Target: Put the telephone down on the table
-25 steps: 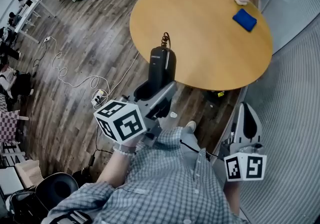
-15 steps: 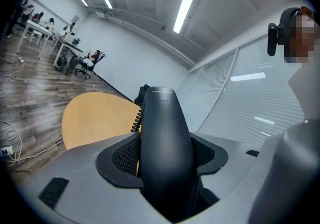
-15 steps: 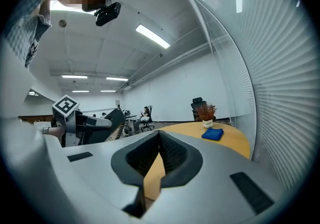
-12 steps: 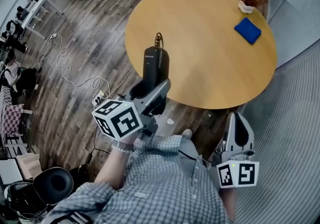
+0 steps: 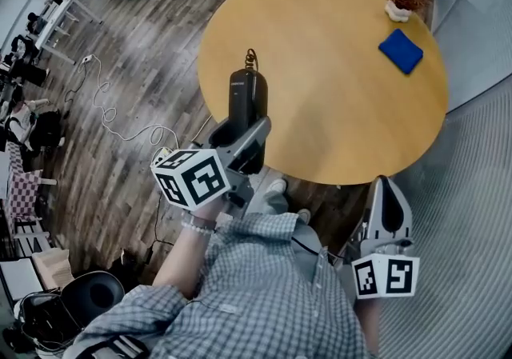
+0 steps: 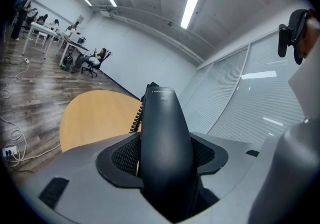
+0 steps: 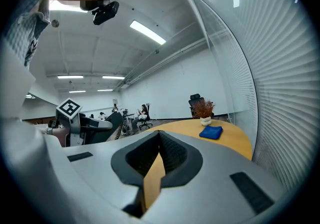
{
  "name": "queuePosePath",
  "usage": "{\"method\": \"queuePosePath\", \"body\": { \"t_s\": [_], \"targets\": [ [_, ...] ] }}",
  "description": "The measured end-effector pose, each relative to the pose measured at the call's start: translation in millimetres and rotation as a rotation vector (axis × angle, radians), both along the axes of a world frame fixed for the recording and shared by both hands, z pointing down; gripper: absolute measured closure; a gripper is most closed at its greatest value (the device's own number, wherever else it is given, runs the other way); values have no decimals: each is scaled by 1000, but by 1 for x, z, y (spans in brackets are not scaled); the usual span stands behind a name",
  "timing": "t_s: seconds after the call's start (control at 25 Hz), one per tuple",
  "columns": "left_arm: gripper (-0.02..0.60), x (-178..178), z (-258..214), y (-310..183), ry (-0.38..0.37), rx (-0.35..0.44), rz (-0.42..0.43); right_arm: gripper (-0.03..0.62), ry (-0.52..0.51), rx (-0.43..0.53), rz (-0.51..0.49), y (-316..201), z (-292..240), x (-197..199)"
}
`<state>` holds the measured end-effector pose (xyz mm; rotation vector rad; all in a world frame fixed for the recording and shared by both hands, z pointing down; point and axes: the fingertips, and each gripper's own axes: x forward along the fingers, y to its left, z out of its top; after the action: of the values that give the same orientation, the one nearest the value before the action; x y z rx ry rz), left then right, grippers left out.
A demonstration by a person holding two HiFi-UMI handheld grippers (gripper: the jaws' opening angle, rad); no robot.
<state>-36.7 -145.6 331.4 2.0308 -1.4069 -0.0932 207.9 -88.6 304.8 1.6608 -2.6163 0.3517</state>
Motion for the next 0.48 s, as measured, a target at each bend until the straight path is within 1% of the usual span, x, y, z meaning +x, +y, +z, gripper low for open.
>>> {"method": "queuePosePath", "body": {
  "t_s": [0.12, 0.24, 0.48],
  "targets": [
    [302, -10, 4, -15, -25, -9, 19, 588, 15, -1, 17, -7, -2, -8],
    [302, -21, 24, -32, -33, -28, 34, 588, 23, -4, 41, -13, 9, -18],
    [302, -31, 52, -87, -99, -55, 96, 588, 24, -10, 91, -47, 18, -34]
  ]
}}
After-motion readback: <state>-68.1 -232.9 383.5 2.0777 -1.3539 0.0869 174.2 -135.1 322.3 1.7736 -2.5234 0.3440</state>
